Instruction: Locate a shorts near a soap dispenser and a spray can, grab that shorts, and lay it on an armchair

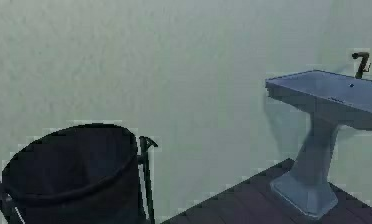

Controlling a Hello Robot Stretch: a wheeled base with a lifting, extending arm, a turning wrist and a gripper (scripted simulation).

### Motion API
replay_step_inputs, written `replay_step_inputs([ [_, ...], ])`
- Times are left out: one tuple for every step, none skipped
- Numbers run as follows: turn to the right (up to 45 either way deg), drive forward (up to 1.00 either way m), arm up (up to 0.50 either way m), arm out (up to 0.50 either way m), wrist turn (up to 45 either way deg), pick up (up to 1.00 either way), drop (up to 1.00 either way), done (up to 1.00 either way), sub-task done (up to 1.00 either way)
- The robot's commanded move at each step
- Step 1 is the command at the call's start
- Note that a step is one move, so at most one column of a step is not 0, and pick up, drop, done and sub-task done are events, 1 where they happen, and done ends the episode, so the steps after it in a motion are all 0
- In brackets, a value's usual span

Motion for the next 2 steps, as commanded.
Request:
replay_step_inputs([
  [-45.0, 0.0, 0.0, 0.0, 0.0, 0.0, 0.0, 0.0, 0.0],
  [-45.0, 0.0, 0.0, 0.0, 0.0, 0.0, 0.0, 0.0, 0.0],
])
